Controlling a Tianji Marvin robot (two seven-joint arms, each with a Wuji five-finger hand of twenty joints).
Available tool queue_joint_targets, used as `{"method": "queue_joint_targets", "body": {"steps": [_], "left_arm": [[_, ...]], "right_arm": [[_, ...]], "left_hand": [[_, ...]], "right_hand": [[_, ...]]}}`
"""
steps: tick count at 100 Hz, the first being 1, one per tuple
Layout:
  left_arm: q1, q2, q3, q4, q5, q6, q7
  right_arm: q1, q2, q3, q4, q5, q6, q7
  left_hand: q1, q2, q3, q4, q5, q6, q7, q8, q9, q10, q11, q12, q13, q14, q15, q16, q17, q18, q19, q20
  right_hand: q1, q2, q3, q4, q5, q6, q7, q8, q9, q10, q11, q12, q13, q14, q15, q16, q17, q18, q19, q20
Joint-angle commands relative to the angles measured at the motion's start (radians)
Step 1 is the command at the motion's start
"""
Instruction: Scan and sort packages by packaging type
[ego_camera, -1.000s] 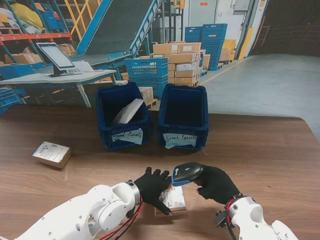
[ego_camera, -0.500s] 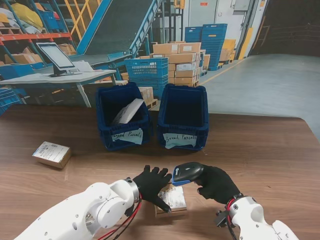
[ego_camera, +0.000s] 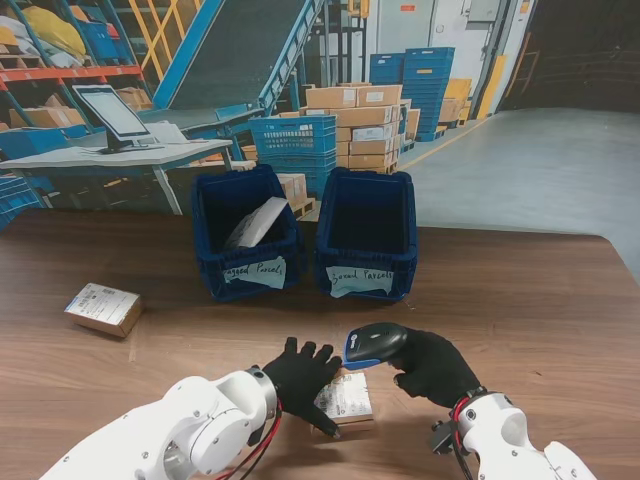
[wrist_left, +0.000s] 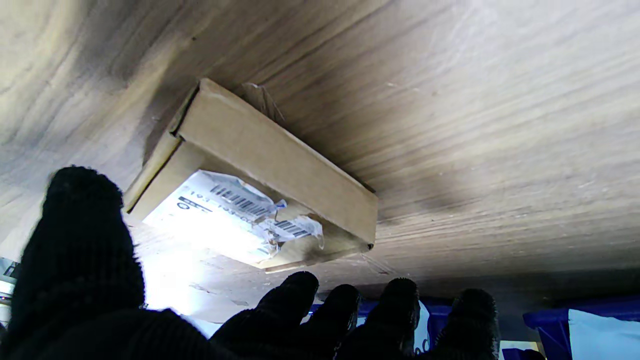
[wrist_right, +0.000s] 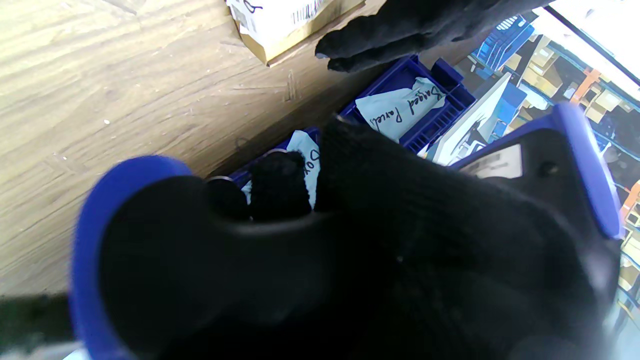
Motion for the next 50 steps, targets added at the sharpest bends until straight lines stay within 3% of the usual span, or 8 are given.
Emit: {"method": "queue_joint_targets", "body": {"steps": [1, 26, 50], "left_arm": [[-0.001, -0.002, 0.014, 0.001, -0.004, 0.007, -0.017], [-0.044, -0.003, 0.072, 0.035, -0.022, 0.023, -0.007], [-0.090, -0.010, 0.122, 0.094, -0.026, 0.013, 0.033]], "right_arm": [[-0.008, -0.009, -0.001, -0.012, 0.000, 0.000, 0.012], [-0.007, -0.008, 0.000, -0.009, 0.006, -0.004, 0.014], [-0.007, -0.007, 0.001, -0.004, 0.015, -0.009, 0.021]], "left_hand": [[-0.028, 0.030, -0.032, -0.002, -0.045, 0.053, -0.017, -0.015, -0.037, 0.029, -0.020, -0.005, -0.046, 0.018, -0.028, -0.011, -0.017, 0.038, -0.023, -0.013], [-0.025, 0.025, -0.032, -0.002, -0.049, 0.056, -0.017, -0.016, -0.037, 0.033, -0.022, -0.014, -0.049, 0.025, -0.028, -0.012, -0.019, 0.044, -0.024, -0.015], [0.024, -0.027, -0.017, 0.007, -0.031, 0.063, -0.011, -0.014, -0.021, 0.044, -0.012, -0.009, -0.023, 0.037, -0.017, -0.010, -0.009, 0.044, -0.020, -0.016]], "right_hand": [[0.092, 0.046, 0.091, 0.010, 0.076, -0.040, 0.027, 0.024, 0.014, 0.014, -0.006, 0.008, 0.016, 0.016, 0.006, 0.020, 0.012, 0.006, 0.024, 0.023], [0.091, 0.047, 0.091, 0.010, 0.076, -0.040, 0.027, 0.024, 0.014, 0.013, -0.006, 0.008, 0.015, 0.016, 0.006, 0.021, 0.013, 0.007, 0.024, 0.023], [0.091, 0.047, 0.091, 0.010, 0.076, -0.040, 0.027, 0.024, 0.014, 0.014, -0.006, 0.008, 0.016, 0.016, 0.006, 0.021, 0.012, 0.006, 0.023, 0.023]]}}
